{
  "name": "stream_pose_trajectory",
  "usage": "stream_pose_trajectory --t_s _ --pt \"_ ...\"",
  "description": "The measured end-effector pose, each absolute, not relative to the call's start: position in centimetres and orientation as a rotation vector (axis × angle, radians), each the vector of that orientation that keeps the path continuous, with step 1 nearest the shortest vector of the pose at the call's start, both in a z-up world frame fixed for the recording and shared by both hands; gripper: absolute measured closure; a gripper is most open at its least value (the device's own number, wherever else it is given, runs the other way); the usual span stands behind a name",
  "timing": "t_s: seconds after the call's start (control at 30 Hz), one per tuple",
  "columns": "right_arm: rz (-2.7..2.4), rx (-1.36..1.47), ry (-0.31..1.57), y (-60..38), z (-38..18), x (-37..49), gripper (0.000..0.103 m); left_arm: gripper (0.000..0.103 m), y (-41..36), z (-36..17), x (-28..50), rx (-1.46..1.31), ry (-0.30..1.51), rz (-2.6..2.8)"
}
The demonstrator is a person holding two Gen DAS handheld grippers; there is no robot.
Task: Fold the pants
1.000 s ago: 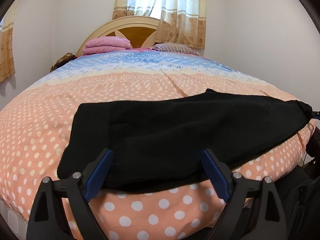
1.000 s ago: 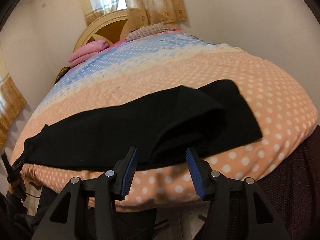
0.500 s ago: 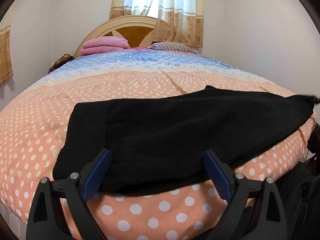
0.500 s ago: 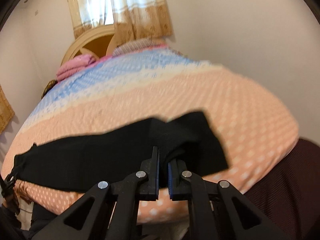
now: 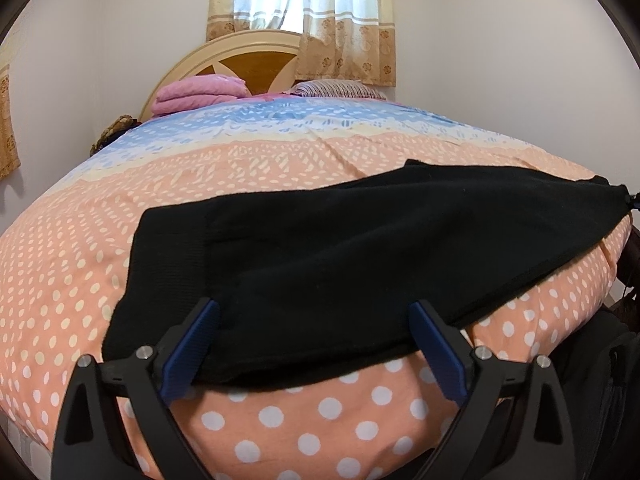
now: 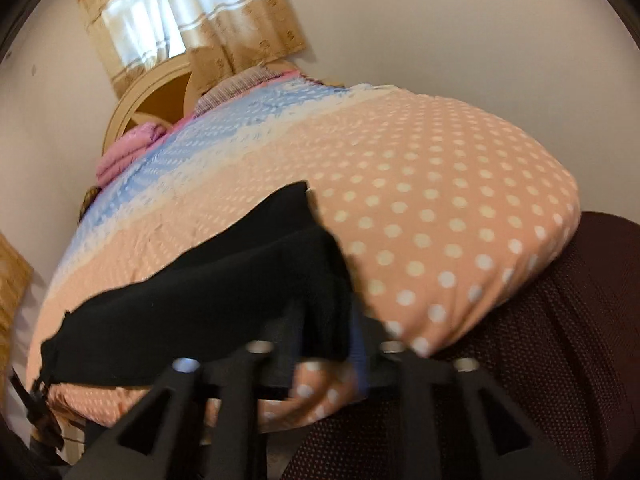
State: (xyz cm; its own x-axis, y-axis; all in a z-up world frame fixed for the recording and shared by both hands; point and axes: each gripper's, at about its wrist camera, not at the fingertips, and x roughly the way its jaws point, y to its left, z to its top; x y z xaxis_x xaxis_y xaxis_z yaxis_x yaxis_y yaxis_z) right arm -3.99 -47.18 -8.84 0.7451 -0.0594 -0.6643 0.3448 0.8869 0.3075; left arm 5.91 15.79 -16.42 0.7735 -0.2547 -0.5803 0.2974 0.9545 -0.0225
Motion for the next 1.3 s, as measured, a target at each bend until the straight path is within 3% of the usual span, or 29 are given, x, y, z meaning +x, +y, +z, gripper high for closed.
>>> stream_pose_trajectory --t_s 0.03,0.07,0.2,0.4,0.43,0.47,0.57,0.9,1.3 --pt "-0.228 0.448 0.679 -47.6 -8.4 -4.4 0.05 0.002 15.7 -16.4 6.0 0.076 0.62 -0.299" --pt "-0.222 0.468 0.662 -48.1 -8.0 -4.6 0.049 0.002 15.5 -16.4 6.0 0.079 0.621 -0.298" --pt "-0.182 0.603 0.637 -50.8 -7.2 -4.9 0.048 0.0 15.1 -16.6 6.4 0.077 0.623 -0.29" --pt "-0.1 0.759 0.8 -52.0 -9.4 -1.3 0.049 0.0 15.1 -16.6 6.5 0.074 0.625 -0.288" --pt "-0.096 0.744 0.808 -51.6 -9.4 -0.8 0.063 0.0 15.1 -16.5 6.5 0.076 0.625 -0.288" --pt "-0.085 0.73 0.821 -51.1 -9.4 -0.4 0.087 0.0 15.1 -16.5 6.5 0.075 0.625 -0.287" --pt "-0.068 0.679 0.811 -49.7 -8.5 0.2 0.096 0.0 15.1 -16.5 6.6 0.076 0.625 -0.287" --pt "-0.079 0.475 0.554 -47.4 -1.4 0.4 0.1 0.0 15.1 -16.7 6.5 0.07 0.615 -0.282" --pt "-0.329 0.506 0.645 -51.3 -6.6 -0.2 0.099 0.0 15.2 -17.0 6.0 0.082 0.601 -0.286"
